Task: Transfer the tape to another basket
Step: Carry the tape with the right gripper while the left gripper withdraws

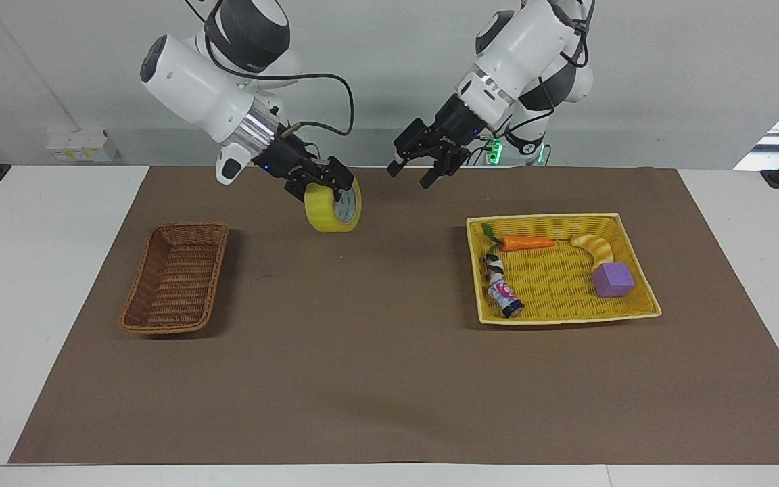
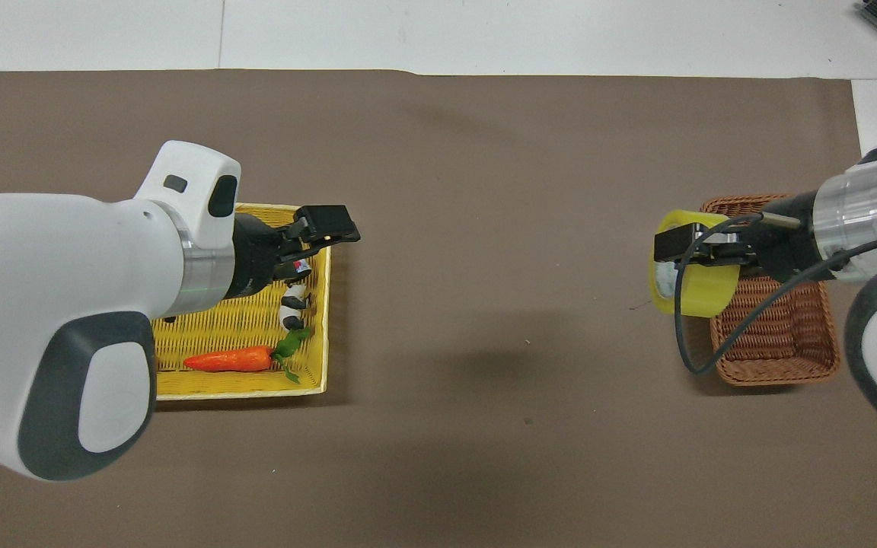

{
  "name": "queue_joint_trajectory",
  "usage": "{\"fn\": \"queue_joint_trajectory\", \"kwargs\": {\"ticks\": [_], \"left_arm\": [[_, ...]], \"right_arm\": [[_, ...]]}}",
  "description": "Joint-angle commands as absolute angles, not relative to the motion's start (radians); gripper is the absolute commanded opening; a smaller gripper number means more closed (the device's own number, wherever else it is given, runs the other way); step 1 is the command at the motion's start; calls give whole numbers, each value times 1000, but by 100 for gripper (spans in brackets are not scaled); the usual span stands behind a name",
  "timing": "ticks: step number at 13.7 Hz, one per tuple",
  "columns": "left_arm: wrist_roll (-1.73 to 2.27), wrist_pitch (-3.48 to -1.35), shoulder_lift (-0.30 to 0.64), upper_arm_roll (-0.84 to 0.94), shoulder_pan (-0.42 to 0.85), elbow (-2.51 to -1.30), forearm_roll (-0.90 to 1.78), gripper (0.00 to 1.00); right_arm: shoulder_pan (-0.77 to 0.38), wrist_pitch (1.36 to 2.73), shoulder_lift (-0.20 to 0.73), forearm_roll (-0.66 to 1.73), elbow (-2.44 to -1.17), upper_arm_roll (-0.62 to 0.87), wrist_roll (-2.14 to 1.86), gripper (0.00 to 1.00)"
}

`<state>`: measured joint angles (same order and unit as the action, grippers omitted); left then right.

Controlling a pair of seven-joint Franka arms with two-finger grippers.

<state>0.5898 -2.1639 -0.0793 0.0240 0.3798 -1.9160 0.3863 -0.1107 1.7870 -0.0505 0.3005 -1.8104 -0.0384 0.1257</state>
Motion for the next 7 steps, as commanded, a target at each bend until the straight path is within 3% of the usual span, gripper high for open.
{"fn": "queue_joint_trajectory", "kwargs": {"ticks": [1,4,7], "left_arm": [[494,-2039,-75,32,284,-1876,290,100],[289,-1932,-68,32,180,-1852,204,100],[134,-1853,-66,32,88,-1821,113,100]], "right_arm": [[-51,1798,-57,149,-1890,-31,62,0],[-17,1834,-25,-71,-1969,-29,-25,0],[4,1982,-9,-224,-2092,-31,-34,0]]}}
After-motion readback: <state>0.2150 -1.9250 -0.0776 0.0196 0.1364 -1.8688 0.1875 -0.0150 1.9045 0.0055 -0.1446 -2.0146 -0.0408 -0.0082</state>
